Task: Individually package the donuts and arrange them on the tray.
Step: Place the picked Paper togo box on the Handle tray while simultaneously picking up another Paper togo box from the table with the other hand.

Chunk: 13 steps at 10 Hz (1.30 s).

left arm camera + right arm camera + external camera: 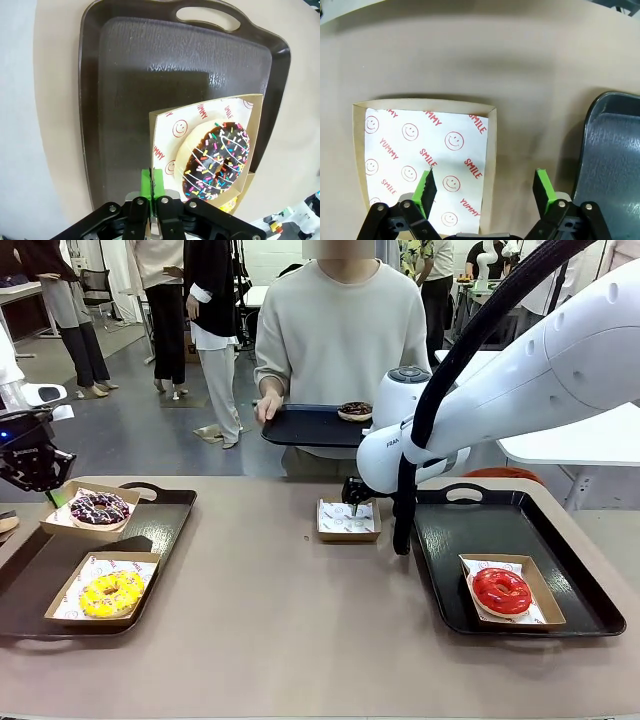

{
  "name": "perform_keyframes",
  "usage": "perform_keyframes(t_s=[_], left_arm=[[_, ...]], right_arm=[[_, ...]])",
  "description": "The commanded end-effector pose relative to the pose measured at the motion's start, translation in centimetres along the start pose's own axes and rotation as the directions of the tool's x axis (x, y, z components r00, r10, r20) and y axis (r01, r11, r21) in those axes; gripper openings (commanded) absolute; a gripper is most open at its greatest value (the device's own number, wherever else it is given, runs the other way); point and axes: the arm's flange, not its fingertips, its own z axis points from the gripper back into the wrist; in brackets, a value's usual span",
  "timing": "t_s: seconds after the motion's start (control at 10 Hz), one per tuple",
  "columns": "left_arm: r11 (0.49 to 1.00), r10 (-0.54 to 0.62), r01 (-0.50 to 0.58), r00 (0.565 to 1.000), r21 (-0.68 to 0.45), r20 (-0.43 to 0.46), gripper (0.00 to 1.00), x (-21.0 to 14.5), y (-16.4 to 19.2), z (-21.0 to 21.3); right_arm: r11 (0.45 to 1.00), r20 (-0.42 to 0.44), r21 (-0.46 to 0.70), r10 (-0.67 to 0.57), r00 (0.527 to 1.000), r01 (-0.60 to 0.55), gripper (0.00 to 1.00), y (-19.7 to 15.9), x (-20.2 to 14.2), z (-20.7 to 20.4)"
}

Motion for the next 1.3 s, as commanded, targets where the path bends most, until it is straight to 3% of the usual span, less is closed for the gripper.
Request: perform_keyframes(t_s=[0.0,0.5,1.2], left_arm=[[0.999,-0.008,0.007,1.000,0.033,0.011,0.01,1.4,-0.1,-0.5],[0.993,0.019,-0.017,1.000,0.113,-0.012,0.01,3.1,-1.6,-2.1],[0.991,0.035,-0.031,0.999,0.130,-0.026,0.01,4.3,-1.8,-3.7]], right_arm=[[1.000,-0.007,-0.006,-0.026,1.000,0.026,1.00,0.4,0.2,0.1],[0.999,-0.017,0.021,-0.030,0.999,0.030,1.00,0.1,0.2,0.2],[0.999,-0.025,0.033,-0.029,0.999,0.030,1.00,-0.2,0.1,0.2]])
